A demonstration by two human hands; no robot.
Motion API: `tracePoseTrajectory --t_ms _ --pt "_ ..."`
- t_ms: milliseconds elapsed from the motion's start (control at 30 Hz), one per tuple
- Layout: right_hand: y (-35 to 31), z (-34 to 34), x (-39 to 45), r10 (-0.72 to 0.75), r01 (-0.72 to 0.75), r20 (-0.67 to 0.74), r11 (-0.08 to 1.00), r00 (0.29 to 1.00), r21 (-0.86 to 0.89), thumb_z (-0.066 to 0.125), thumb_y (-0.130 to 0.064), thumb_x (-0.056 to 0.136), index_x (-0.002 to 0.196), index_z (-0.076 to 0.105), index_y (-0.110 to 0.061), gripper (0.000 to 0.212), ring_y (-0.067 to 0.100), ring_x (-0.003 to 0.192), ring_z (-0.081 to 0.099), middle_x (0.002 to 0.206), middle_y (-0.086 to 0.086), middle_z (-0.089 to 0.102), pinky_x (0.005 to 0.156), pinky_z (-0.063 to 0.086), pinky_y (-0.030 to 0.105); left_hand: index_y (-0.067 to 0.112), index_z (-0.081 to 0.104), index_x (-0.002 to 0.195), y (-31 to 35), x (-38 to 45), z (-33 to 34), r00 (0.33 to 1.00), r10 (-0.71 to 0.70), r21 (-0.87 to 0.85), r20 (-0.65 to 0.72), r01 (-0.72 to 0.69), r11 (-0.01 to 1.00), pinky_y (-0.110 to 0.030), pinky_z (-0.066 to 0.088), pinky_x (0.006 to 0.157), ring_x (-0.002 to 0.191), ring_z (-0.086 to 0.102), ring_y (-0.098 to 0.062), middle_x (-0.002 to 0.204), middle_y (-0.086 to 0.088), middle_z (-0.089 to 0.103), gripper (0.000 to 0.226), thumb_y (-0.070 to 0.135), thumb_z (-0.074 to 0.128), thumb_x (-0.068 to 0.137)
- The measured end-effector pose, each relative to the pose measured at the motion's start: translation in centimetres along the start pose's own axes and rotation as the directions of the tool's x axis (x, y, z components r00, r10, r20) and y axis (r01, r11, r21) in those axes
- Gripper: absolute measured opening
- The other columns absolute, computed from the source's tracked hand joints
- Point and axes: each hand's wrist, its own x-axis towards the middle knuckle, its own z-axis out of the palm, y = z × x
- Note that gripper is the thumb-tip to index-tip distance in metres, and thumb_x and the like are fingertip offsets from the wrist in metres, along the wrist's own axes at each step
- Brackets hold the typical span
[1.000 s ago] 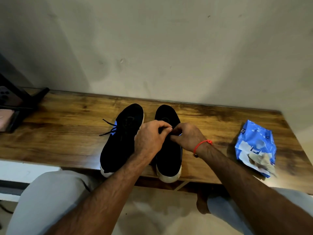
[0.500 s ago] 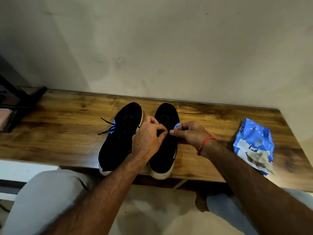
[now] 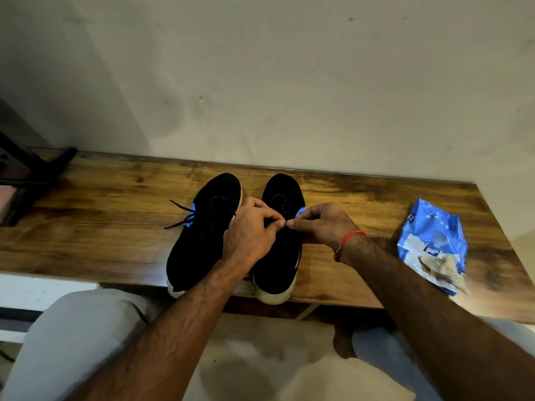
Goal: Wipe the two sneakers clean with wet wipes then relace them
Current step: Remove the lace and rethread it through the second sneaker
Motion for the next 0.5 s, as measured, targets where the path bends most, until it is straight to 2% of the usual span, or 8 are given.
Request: tracePoseTrajectory --t_ms 267,367,500 --pt "-0.07 0.34 -0.42 -0.022 0.022 -0.005 1.000 1.000 -0.002 0.081 -0.011 0.079 0.087 0.072 -0.002 0.015 0.024 0.087 0.074 0.090 0.013 0.075 0.081 0.061 0.041 0.040 0.072 0.112 0.41 -0.48 0.04 1.000 0.022 0.205 -0.011 -0.019 0.979 -0.031 0.049 0.071 0.104 0.055 -0.009 0.117 0.014 0.046 0.023 0.052 0.065 0.093" --pt "-0.05 0.45 -0.27 -0.041 0.041 -0.017 0.999 0.999 -0.021 0.081 -0.013 0.079 0.087 0.072 -0.003 0.015 0.023 0.087 0.074 0.089 0.012 0.075 0.081 0.061 0.042 0.040 0.071 0.111 0.57 -0.60 -0.02 0.999 0.016 0.236 -0.034 -0.007 0.972 -0.035 0.054 0.072 0.102 0.056 -0.011 0.117 0.013 0.046 0.026 0.055 0.063 0.092" --pt "0.05 0.41 -0.17 -0.049 0.048 -0.010 0.998 0.999 -0.036 0.081 -0.014 0.080 0.090 0.073 -0.003 0.017 0.022 0.088 0.073 0.090 0.010 0.075 0.082 0.061 0.043 0.038 0.071 0.115 0.67 -0.80 -0.05 0.999 0.031 0.253 -0.034 -0.022 0.967 -0.032 0.051 0.072 0.102 0.055 -0.010 0.119 0.013 0.046 0.028 0.054 0.064 0.093"
